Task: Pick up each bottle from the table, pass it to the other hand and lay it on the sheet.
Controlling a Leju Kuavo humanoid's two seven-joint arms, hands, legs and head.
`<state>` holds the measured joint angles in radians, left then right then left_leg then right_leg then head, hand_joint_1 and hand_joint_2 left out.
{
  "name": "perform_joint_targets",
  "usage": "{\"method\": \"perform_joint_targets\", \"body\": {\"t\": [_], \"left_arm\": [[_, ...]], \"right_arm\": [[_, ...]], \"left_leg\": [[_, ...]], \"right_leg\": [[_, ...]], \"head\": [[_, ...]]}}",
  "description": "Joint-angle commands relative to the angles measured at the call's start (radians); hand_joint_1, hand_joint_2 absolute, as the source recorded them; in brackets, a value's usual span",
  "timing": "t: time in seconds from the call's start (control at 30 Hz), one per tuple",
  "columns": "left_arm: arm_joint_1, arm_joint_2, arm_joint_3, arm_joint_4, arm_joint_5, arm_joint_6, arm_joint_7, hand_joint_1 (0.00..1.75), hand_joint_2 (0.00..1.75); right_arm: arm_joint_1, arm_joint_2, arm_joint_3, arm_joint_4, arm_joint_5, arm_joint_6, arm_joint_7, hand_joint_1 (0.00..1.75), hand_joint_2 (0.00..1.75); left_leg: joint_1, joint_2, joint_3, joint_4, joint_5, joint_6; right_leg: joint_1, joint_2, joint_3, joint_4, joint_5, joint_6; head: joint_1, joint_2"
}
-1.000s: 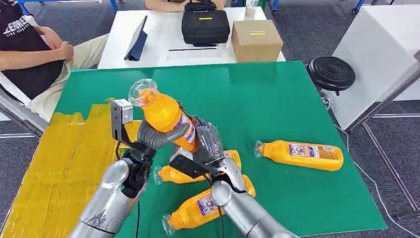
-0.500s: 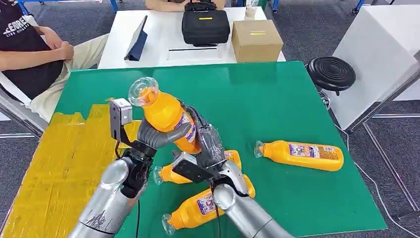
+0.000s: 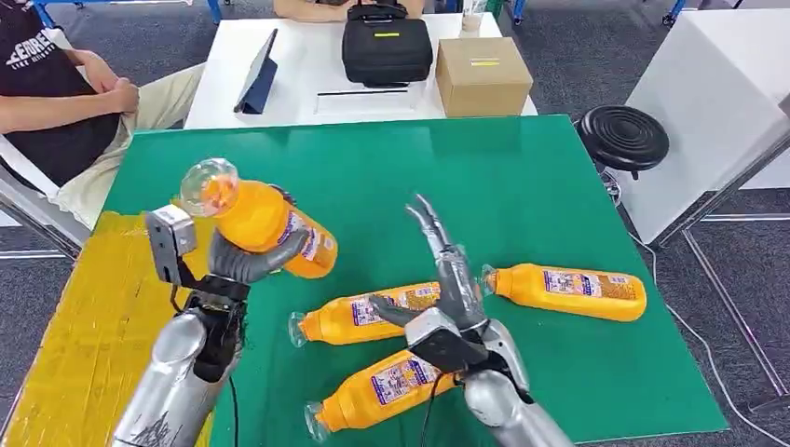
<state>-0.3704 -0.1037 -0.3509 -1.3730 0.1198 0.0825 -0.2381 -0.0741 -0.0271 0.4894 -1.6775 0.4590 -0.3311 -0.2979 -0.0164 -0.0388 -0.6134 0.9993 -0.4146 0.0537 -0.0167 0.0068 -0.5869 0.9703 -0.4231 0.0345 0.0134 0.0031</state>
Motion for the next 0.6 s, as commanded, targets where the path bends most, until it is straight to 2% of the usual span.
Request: {"method": "perform_joint_targets", "body": {"t": [0.03, 0.17, 0.2, 0.27, 0.33, 0.6], "left_arm": [[0.099, 0.11, 0.169, -0.165, -0.559, 0.219, 0.003, 1.75, 1.75], [0.103, 0.136, 0.176, -0.159, -0.741, 0.279, 0.02, 1.75, 1.75], [0.099, 0.155, 0.162, -0.142, -0.883, 0.303, 0.067, 1.75, 1.75], [0.097, 0.152, 0.165, -0.131, -0.901, 0.304, 0.074, 1.75, 1.75], [0.081, 0.155, 0.146, -0.088, -1.064, 0.322, 0.129, 1.75, 1.75], [0.079, 0.147, 0.144, -0.077, -1.071, 0.326, 0.132, 1.75, 1.75]], "right_arm": [[0.106, -0.144, -0.239, -0.252, 0.123, -0.096, 0.049, 0.0, 1.75], [0.137, -0.176, -0.347, -0.271, 0.164, -0.136, 0.058, 0.0, 1.75], [0.157, -0.177, -0.391, -0.284, 0.216, -0.139, 0.083, 0.0, 1.75], [0.17, -0.178, -0.413, -0.297, 0.224, -0.141, 0.086, 0.0, 1.75], [0.184, -0.165, -0.451, -0.306, 0.276, -0.151, 0.112, 0.0, 1.75], [0.185, -0.161, -0.452, -0.305, 0.28, -0.15, 0.112, 0.0, 1.75]], "left_leg": [[0.001, 0.004, 0.003, 0.001, -0.003, -0.003], [0.001, 0.004, 0.003, 0.001, -0.003, -0.003], [0.001, 0.001, 0.003, 0.0, -0.002, -0.003], [0.001, 0.0, 0.002, 0.0, -0.002, -0.003], [0.0, 0.002, 0.003, 0.0, -0.002, -0.003], [0.001, 0.003, 0.005, 0.0, -0.002, -0.004]], "right_leg": [[0.001, 0.001, 0.003, 0.0, -0.002, -0.002], [0.001, 0.001, 0.003, -0.001, -0.002, -0.001], [0.001, -0.002, 0.004, -0.001, -0.002, -0.001], [0.001, -0.003, 0.003, -0.001, -0.002, -0.002], [0.0, -0.001, 0.004, -0.001, -0.002, -0.002], [0.001, -0.001, 0.005, -0.002, -0.002, -0.002]], "head": [[0.0, 0.0], [0.0, 0.0], [0.0, 0.0], [0.0, 0.0], [0.0, 0.0], [0.0, 0.0]]}}
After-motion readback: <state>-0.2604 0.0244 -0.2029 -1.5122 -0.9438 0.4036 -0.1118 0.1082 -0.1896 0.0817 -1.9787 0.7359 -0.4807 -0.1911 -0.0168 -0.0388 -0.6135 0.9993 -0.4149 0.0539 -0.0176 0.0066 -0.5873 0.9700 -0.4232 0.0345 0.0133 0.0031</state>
